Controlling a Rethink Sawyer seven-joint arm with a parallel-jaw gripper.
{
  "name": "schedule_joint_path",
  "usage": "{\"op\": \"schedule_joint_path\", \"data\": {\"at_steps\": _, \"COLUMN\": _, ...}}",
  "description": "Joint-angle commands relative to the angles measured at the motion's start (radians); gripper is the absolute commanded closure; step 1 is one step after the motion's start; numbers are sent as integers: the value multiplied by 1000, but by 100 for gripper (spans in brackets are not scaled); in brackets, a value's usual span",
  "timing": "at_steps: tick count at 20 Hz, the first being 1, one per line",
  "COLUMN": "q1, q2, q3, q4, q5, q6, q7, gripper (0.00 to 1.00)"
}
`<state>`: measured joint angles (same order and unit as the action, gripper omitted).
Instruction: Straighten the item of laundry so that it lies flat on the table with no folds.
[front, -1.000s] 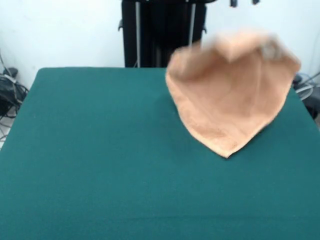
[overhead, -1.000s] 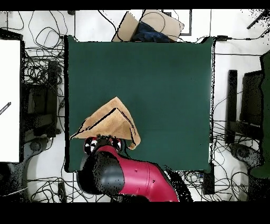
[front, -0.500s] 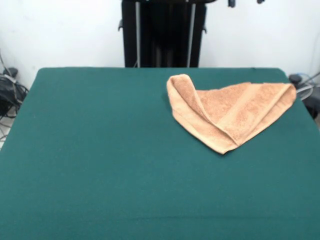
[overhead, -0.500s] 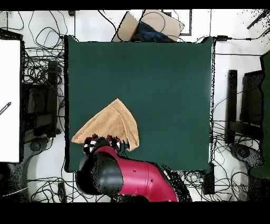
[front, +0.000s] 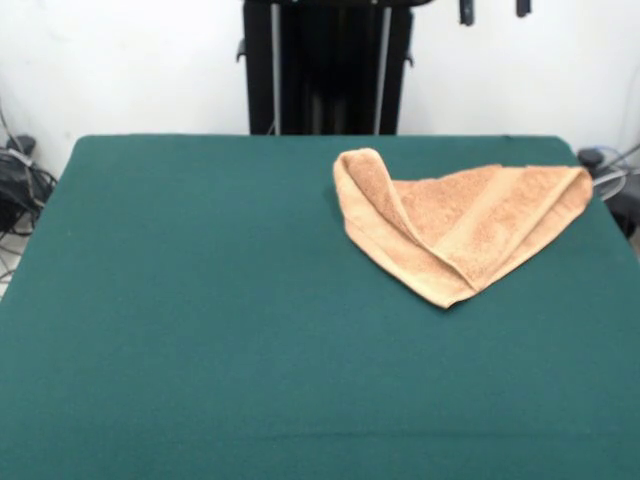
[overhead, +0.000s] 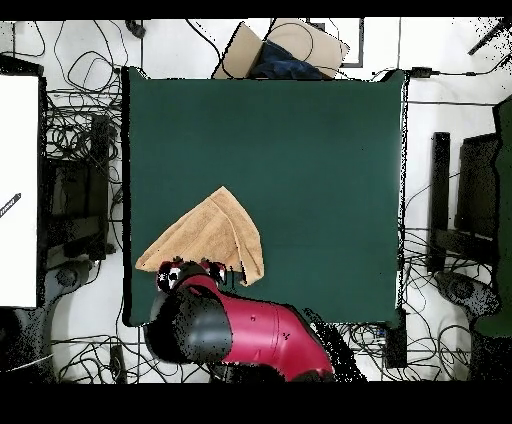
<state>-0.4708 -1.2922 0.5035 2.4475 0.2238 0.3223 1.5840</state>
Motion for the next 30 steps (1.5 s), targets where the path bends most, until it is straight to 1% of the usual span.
{"op": "schedule_joint_path", "data": {"at_steps": 1, "q1": 84, "q2": 4, "q3": -111, "q4": -129, "q5": -165, "q6": 178, "q7": 199, "gripper": 0}}
{"op": "schedule_joint_path", "data": {"at_steps": 2, "q1": 84, "q2": 31, "q3": -122, "q4": -153, "q5": -178, "q6": 180, "q7": 190, "gripper": 0}}
{"op": "schedule_joint_path", "data": {"at_steps": 6, "q1": 70, "q2": 151, "q3": -141, "q4": -211, "q5": -217, "q6": 73, "q7": 120, "gripper": 0}}
{"op": "schedule_joint_path", "data": {"at_steps": 9, "q1": 64, "q2": 200, "q3": -151, "q4": -251, "q5": -249, "q6": 63, "q7": 106, "gripper": 0}}
{"op": "schedule_joint_path", "data": {"at_steps": 13, "q1": 72, "q2": 214, "q3": -183, "q4": -310, "q5": -309, "q6": 117, "q7": 95, "gripper": 0}}
{"op": "schedule_joint_path", "data": {"at_steps": 17, "q1": 62, "q2": 236, "q3": -184, "q4": -325, "q5": -323, "q6": 98, "q7": 85, "gripper": 0}}
{"op": "schedule_joint_path", "data": {"at_steps": 21, "q1": 49, "q2": 291, "q3": -185, "q4": -343, "q5": -339, "q6": 49, "q7": 80, "gripper": 0}}
{"op": "schedule_joint_path", "data": {"at_steps": 27, "q1": 23, "q2": 338, "q3": -177, "q4": -404, "q5": -375, "q6": 70, "q7": 41, "gripper": 0}}
{"op": "schedule_joint_path", "data": {"at_steps": 30, "q1": 14, "q2": 366, "q3": -181, "q4": -423, "q5": -399, "q6": 57, "q7": 37, "gripper": 0}}
